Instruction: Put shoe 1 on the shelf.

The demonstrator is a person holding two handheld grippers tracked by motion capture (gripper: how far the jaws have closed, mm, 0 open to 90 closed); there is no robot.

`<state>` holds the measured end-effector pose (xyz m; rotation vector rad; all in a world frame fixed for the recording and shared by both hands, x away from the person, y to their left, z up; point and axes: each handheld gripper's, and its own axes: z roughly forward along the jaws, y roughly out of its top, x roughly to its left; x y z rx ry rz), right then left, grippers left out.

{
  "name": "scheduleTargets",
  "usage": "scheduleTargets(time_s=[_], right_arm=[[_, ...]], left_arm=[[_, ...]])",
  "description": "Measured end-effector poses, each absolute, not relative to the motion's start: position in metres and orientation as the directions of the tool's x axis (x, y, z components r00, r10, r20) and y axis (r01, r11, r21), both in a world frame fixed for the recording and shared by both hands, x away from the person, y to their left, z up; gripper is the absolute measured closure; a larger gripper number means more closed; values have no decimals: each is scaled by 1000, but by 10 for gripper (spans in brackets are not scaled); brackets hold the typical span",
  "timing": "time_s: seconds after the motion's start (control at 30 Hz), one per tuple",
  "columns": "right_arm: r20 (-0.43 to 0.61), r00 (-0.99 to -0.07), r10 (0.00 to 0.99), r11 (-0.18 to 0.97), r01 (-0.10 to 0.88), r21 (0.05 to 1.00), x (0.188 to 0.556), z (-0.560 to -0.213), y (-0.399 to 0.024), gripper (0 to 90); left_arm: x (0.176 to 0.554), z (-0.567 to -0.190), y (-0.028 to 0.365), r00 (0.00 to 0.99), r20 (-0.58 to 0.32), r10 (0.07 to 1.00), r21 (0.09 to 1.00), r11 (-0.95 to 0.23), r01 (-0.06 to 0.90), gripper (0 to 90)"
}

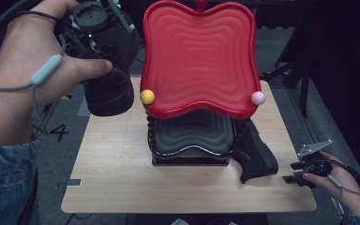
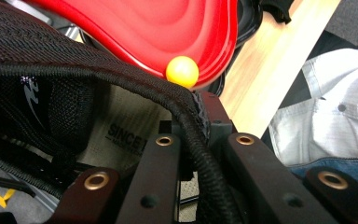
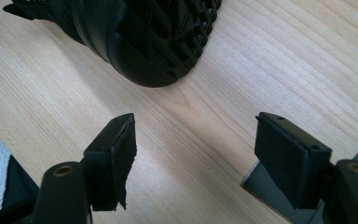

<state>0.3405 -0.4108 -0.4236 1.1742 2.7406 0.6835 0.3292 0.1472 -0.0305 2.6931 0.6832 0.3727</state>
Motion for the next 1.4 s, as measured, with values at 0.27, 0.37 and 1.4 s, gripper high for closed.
scheduleTargets(time_s=[0.27, 0.37, 1.4], right_arm=[[109, -697, 708, 599, 676, 430, 339, -425, -413, 299], [108, -696, 710, 598, 677, 429, 340, -426, -414, 298], [119, -701, 703, 592, 670, 447, 335, -421, -415, 294]], left_arm=[[333, -16, 133, 864, 186, 467, 397, -841, 369, 866], [335, -13, 127, 868, 195, 457, 393, -847, 357, 866], [362, -10, 55, 917, 221, 333, 394, -890, 228, 864]])
